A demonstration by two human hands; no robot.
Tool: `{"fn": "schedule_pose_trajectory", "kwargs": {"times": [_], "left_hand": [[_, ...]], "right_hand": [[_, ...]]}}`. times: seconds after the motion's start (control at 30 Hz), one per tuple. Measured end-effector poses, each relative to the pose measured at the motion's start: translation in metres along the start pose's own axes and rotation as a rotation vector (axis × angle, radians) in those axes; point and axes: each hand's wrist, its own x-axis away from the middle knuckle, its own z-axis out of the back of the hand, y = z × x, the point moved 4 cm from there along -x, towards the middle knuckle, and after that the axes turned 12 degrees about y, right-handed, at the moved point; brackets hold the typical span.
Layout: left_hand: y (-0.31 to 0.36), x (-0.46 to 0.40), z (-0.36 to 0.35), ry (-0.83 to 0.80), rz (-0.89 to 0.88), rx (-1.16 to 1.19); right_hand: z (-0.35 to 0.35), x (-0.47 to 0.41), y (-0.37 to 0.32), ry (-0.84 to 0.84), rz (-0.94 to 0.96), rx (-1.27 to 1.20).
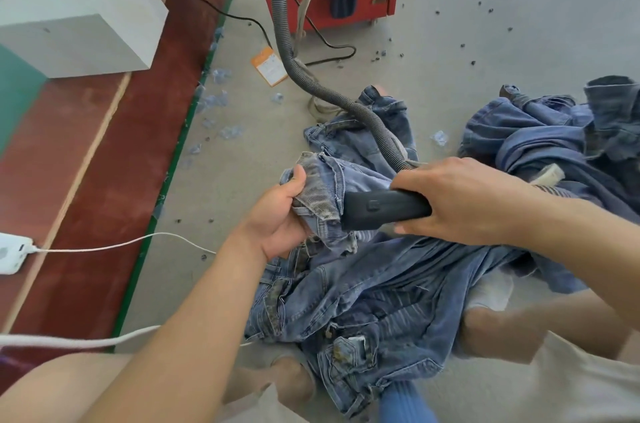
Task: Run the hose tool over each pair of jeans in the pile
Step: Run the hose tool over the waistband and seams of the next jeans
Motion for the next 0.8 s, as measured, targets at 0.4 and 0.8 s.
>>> {"fn": "schedule_pose_trajectory", "kwargs": {"times": [0.4,0.8], "left_hand": [[-0.011,0.003,-0.013,-0.114,0.01,0.001],[-0.026,0.008,-0.014,-0.097,0.045,-0.09]], "right_hand": [[0.029,-0.003,-0.002,0.002,-0.139,-0.124],[0.017,-0.032,0.028,0.168,-0.486,-0.216]]}}
